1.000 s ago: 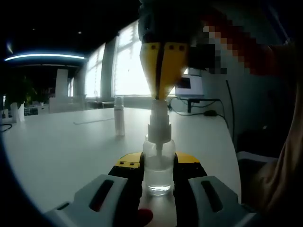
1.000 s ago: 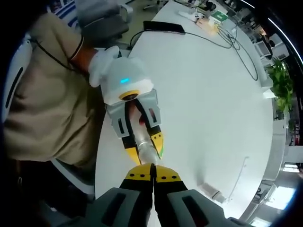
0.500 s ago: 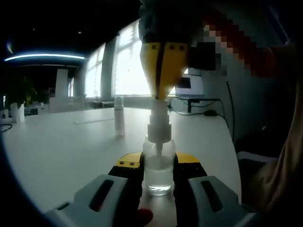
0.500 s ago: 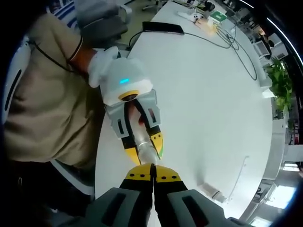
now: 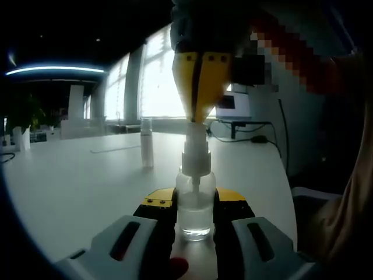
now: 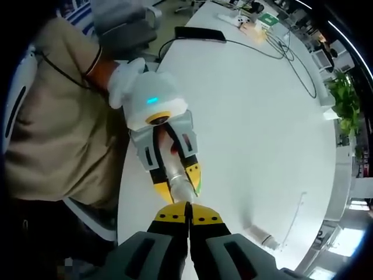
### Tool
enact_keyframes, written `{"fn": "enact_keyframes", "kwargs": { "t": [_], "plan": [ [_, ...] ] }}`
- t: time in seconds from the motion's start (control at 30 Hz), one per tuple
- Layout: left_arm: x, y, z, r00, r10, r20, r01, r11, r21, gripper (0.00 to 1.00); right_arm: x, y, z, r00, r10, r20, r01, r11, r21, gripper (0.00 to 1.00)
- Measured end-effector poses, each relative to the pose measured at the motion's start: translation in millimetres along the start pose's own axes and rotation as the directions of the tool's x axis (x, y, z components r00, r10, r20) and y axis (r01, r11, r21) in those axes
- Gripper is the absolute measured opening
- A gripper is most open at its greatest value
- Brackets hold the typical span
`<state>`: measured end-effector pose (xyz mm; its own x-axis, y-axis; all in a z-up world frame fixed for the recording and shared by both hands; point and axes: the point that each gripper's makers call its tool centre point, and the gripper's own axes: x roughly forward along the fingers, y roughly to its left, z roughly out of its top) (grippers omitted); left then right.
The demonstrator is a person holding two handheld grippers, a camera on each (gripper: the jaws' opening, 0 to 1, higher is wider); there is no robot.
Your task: Clamp pump bottle remove cover press pump head put on cover
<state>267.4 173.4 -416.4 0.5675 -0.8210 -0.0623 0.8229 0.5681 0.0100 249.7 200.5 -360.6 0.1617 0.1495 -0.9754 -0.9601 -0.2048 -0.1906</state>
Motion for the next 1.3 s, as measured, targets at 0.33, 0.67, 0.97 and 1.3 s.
{"fn": "enact_keyframes", "kwargs": {
  "t": [0.33,0.67,0.97,1.3],
  "plan": [
    [0.2,-1.3,0.1,1.000,0.000,-0.001,0.000,1.000,-0.001,0.15,-0.2,0.4,-0.5,1.000,-0.001,0.004,0.001,1.000,0.007,0.00],
    [0.8,-1.9,0.1,1.000,0.000,-0.002,0.000,1.000,-0.001,0.15,3.2,1.8,-1.6,1.000,0.006,-0.012,-0.006,1.000,0.005,0.00],
    [0.5,-1.6,0.1,1.000,0.000,-0.002,0.000,1.000,0.000,0.15,5.9,2.2,-2.1,1.000,0.008,-0.022,-0.008,1.000,0.010,0.00],
    [0.3,-0.9,-0.3,1.000,0.000,-0.003,0.000,1.000,0.000,0.15,6.3,1.5,-2.0,1.000,0.014,-0.009,-0.014,0.999,0.031,0.00]
  ]
}}
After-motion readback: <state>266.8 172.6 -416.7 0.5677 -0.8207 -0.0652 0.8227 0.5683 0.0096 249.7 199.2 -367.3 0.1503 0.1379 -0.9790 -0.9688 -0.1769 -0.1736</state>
